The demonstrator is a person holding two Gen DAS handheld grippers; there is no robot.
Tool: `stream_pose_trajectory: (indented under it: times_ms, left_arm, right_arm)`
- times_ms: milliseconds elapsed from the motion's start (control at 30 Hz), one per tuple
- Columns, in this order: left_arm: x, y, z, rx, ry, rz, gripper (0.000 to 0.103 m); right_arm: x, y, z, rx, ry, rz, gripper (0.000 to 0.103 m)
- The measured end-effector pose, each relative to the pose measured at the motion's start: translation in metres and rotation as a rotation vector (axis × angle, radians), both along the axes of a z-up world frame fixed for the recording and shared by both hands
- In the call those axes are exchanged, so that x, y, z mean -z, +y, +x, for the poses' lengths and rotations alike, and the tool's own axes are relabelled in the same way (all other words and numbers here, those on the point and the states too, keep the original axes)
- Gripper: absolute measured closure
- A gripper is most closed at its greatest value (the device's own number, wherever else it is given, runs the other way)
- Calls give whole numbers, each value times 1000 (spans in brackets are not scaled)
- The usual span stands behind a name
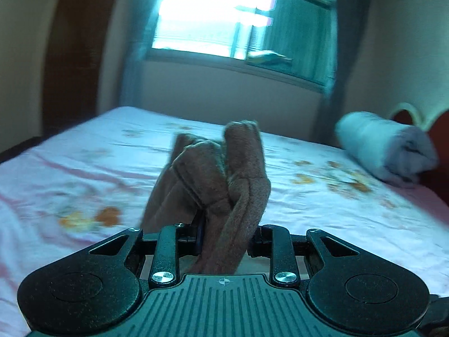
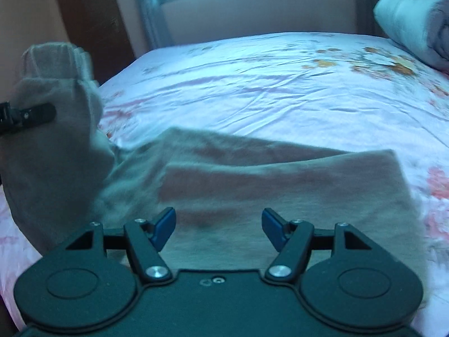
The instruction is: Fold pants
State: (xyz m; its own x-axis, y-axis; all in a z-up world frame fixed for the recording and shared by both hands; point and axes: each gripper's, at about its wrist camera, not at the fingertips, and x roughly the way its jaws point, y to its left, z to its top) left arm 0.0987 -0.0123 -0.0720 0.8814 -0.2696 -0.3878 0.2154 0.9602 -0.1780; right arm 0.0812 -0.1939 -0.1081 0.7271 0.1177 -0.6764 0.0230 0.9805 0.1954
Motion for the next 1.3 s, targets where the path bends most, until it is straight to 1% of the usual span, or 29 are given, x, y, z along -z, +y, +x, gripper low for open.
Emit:
stream_pose_trajectory:
  times_ms: [67, 133, 233, 367, 400, 467, 533, 600, 633, 700, 733, 767, 800, 833, 867, 900, 933, 967, 1000, 1033, 1100, 1200, 1267, 1300]
  left_arm:
    - [1, -24, -1, 59, 5, -19, 75]
    - [4, -47, -6, 116, 9, -30, 75]
    - [13, -80, -19, 195, 24, -38, 75]
    - [26, -116, -41, 287, 28, 11, 75]
    - [29, -123, -46, 306, 28, 25, 75]
    - [35, -138, -54, 335, 27, 54, 75]
    - [39, -152, -63, 364, 21, 82, 75]
    - [44, -167, -72, 389, 10, 137, 75]
    - [48, -175, -76, 405, 19, 175, 75]
    - [62, -194, -82, 451, 53, 316, 75]
    - [68, -202, -86, 483, 55, 380, 75]
    - [75, -207, -96, 507, 34, 451, 75]
    - [76, -211, -104, 517, 1, 503, 74]
    - [74, -212, -108, 520, -14, 522, 74]
    - [69, -211, -109, 520, -10, 513, 73]
    - [63, -208, -109, 519, 1, 487, 71]
    - [57, -205, -108, 519, 13, 462, 66]
    - [51, -202, -107, 513, 18, 447, 63]
    - [47, -196, -109, 509, 16, 439, 54]
    - [44, -191, -111, 505, 5, 438, 37]
    - [38, -184, -117, 501, -28, 435, 18]
    - [27, -182, -129, 527, -75, 442, 16]
    - [19, -175, -130, 527, -67, 429, 16]
    - [15, -168, -130, 512, -57, 416, 15]
  right_arm:
    - [0, -11, -3, 9, 9, -14, 43]
    - [-3, -28, -9, 44, -6, 12, 43]
    - [-9, -68, -19, 103, -29, 138, 43]
    - [-16, -126, -31, 187, -40, 285, 42]
    - [-17, -137, -34, 214, -44, 289, 42]
    - [-20, -152, -39, 257, -49, 254, 41]
    - [-21, -164, -43, 287, -52, 249, 41]
    - [-22, -170, -45, 294, -56, 246, 41]
    - [-23, -171, -45, 289, -55, 244, 41]
    - [-22, -171, -40, 275, -44, 256, 41]
    - [-22, -171, -38, 276, -36, 259, 41]
    - [-22, -172, -39, 271, -30, 264, 41]
    - [-22, -171, -37, 261, -31, 274, 41]
    - [-24, -172, -39, 256, -31, 278, 41]
    - [-26, -171, -41, 256, -32, 272, 41]
    - [-27, -170, -40, 258, -31, 263, 41]
    - [-27, -169, -38, 255, -20, 266, 41]
    - [-24, -168, -34, 243, 3, 282, 41]
    - [-22, -166, -30, 229, 25, 300, 41]
    - [-21, -163, -29, 216, 32, 311, 41]
    - [-24, -156, -26, 198, 25, 308, 41]
    - [-28, -147, -20, 166, 37, 311, 41]
    - [-27, -141, -15, 139, 74, 304, 41]
    - [-25, -138, -11, 130, 96, 296, 42]
